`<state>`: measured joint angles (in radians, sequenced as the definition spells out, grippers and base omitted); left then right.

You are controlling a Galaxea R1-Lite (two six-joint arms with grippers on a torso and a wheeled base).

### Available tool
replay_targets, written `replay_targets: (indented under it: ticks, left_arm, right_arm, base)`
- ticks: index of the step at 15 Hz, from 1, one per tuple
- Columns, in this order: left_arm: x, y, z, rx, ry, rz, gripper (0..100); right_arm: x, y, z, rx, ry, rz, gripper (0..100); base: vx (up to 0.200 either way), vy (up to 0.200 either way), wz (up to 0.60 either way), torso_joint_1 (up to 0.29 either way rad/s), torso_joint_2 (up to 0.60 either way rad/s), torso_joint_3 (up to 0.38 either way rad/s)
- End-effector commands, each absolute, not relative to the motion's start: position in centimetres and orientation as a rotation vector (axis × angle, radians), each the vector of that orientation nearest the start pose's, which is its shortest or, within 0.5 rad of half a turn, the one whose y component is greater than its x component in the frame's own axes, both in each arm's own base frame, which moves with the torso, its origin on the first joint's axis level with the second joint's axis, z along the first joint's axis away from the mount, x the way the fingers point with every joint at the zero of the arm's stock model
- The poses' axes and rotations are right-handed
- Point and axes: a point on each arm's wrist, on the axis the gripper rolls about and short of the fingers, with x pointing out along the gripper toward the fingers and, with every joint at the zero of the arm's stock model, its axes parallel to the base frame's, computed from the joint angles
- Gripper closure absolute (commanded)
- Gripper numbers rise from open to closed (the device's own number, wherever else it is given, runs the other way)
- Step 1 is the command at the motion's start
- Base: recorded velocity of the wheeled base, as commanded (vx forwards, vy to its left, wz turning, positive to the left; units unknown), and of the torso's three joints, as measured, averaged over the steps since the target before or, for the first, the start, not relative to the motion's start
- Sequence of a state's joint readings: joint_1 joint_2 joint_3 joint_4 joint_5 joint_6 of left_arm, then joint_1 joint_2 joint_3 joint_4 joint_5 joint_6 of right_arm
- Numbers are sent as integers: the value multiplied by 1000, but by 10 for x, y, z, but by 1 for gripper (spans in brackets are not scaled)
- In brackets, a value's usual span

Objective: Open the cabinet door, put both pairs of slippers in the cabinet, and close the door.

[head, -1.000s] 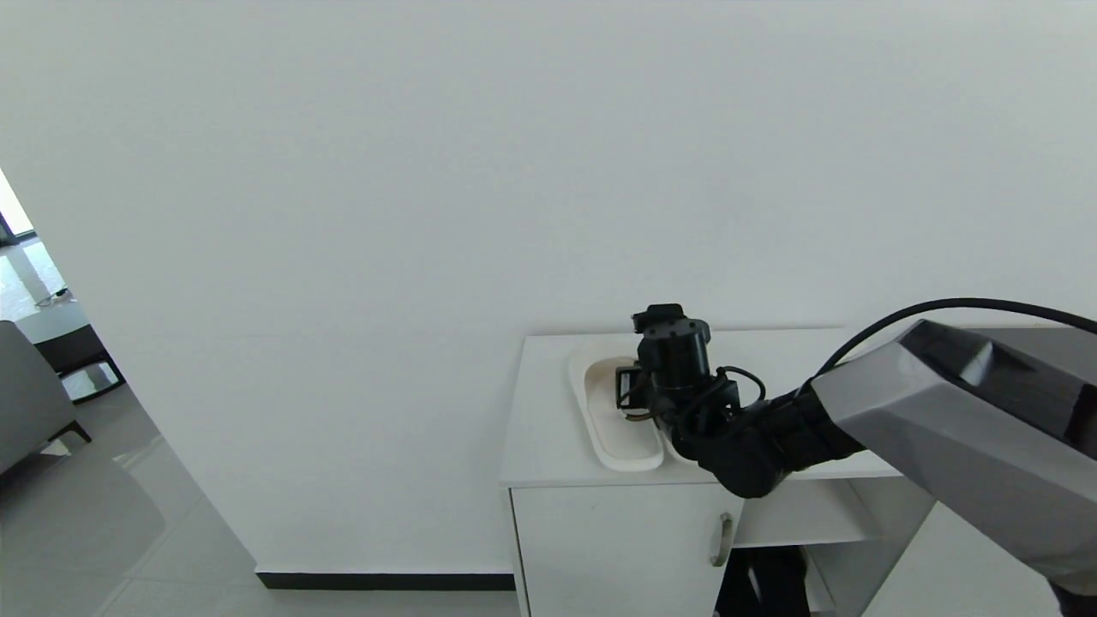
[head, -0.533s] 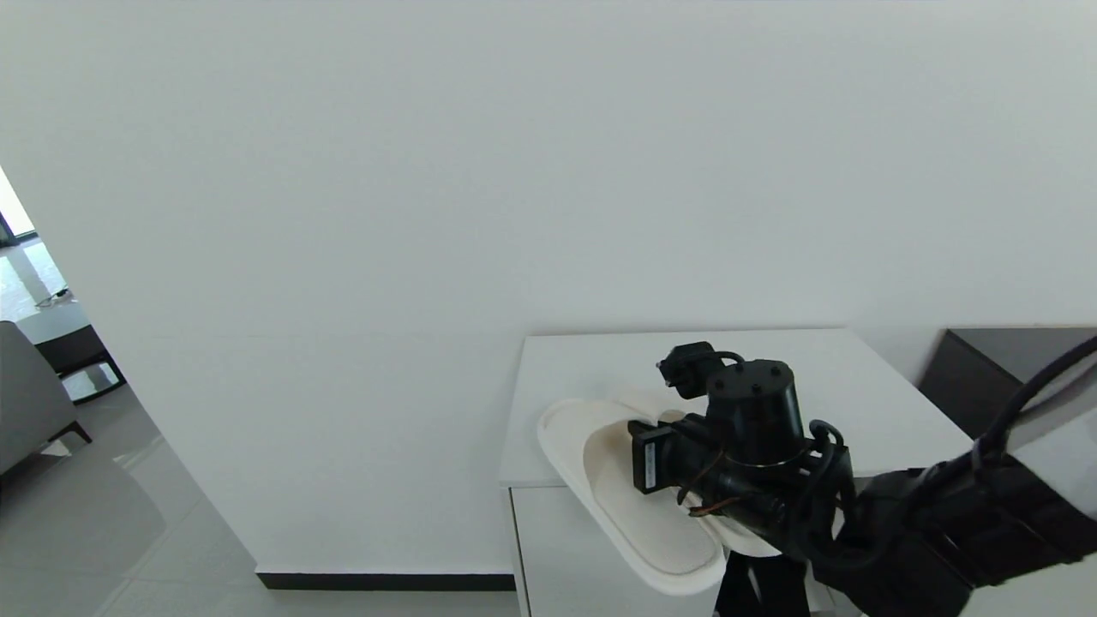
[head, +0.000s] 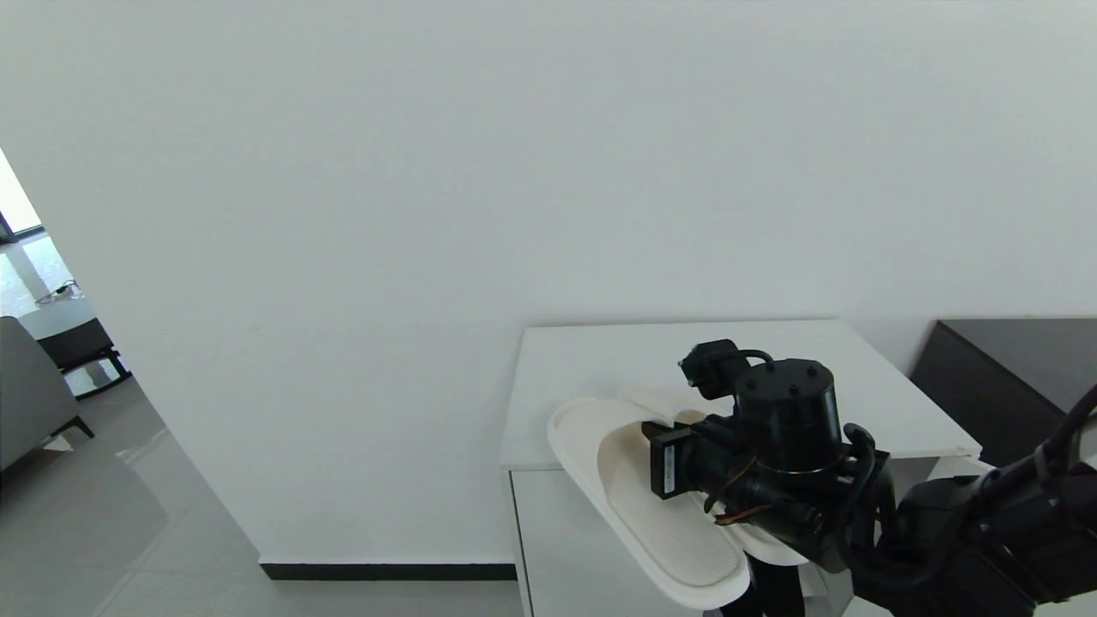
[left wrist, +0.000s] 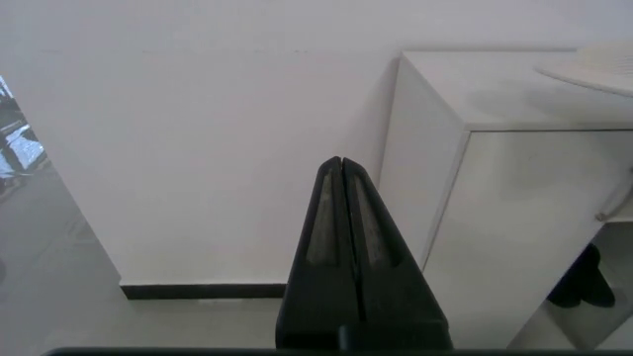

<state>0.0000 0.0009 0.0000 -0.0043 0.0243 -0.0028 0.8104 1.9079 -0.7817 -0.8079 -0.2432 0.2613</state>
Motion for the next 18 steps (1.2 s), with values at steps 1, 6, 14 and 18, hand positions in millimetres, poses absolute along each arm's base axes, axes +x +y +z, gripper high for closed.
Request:
replay_targets:
  ticks: [1, 6, 14, 18]
  left_arm:
    - [-23, 1, 76, -3, -3, 25, 100]
    - [-23, 1, 76, -3, -3, 25, 100]
    - [-23, 0, 76, -3, -3, 21, 100]
    - [-23, 0, 76, -3, -2, 21, 100]
  right_arm:
    - [237, 242, 127, 90, 346, 522, 100]
    - [236, 241, 126, 88, 349, 521, 100]
    - [229, 244, 122, 75, 365, 539, 100]
    - [217, 244, 117, 59, 383, 563, 100]
  base:
    - [-200, 0, 0, -7, -2, 7]
    - [-200, 0, 0, 3, 7, 3]
    - [0, -50, 0, 0, 1, 1]
    - [0, -200, 0, 4, 4, 4]
